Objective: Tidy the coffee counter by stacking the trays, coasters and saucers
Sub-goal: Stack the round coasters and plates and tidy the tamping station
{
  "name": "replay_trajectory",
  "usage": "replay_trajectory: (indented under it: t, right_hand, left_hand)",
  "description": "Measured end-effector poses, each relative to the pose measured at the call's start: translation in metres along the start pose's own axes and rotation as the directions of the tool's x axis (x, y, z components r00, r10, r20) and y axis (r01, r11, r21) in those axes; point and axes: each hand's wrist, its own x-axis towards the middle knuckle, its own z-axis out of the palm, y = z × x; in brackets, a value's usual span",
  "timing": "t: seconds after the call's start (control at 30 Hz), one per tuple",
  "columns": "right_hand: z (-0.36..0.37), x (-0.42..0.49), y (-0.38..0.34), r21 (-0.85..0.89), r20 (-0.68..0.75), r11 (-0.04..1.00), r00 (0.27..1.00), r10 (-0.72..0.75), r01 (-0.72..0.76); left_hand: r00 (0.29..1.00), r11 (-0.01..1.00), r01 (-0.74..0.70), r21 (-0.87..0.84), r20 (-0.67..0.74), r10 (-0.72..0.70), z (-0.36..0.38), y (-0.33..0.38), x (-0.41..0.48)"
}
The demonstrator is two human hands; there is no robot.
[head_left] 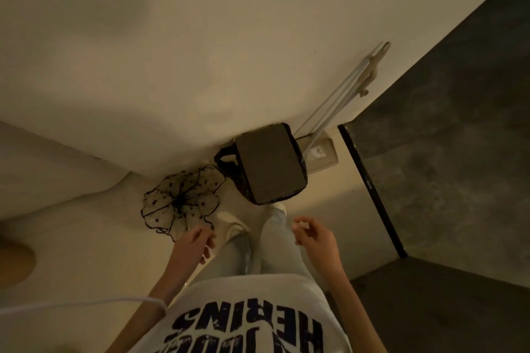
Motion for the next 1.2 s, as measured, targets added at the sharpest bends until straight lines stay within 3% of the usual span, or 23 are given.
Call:
replay_trajectory:
  t: [0.23, 0.37, 0.57, 0.73, 1.0, 1.2]
  right_hand:
    - [-0.011, 0.052, -0.03, 0.071, -0.012, 0.997, 1.0, 0.006, -0.005]
    - [-0.026, 0.078, -0.035, 0.101, -0.008, 0.99, 0.995, 0.104, -0.103]
    - [-0.036, 0.103, -0.014, -0.041, -0.052, 0.995, 0.995, 0.084, -0.087]
    - [-0.03, 0.132, 0.013, -0.082, -0.038, 0.975, 0.978, 0.205, -0.207]
    - [-0.007, 0.18, 0.053, 0.097, -0.066, 0.899, 0.898, 0.435, -0.428]
    - [0.029, 0.236, 0.09, 0.114, -0.01, 0.855, 0.86, 0.51, -0.505]
  left_hand:
    - [1.0, 1.0, 0.003, 0.004, 0.025, -0.003, 0.012, 0.052, 0.022]
    - [0.998, 0.996, 0.052, -0.077, -0.025, -0.054, 0.017, 0.076, 0.038]
    - [0.986, 0.984, 0.16, -0.072, 0.063, -0.156, 0.036, 0.073, 0.046]
    - [0.975, 0.973, 0.22, -0.066, 0.047, -0.217, 0.049, 0.073, 0.061]
    - [0.964, 0.971, 0.238, 0.025, 0.117, -0.239, 0.083, 0.072, 0.089]
    - [0.955, 0.963, 0.258, 0.08, 0.127, -0.266, 0.093, 0.017, 0.105]
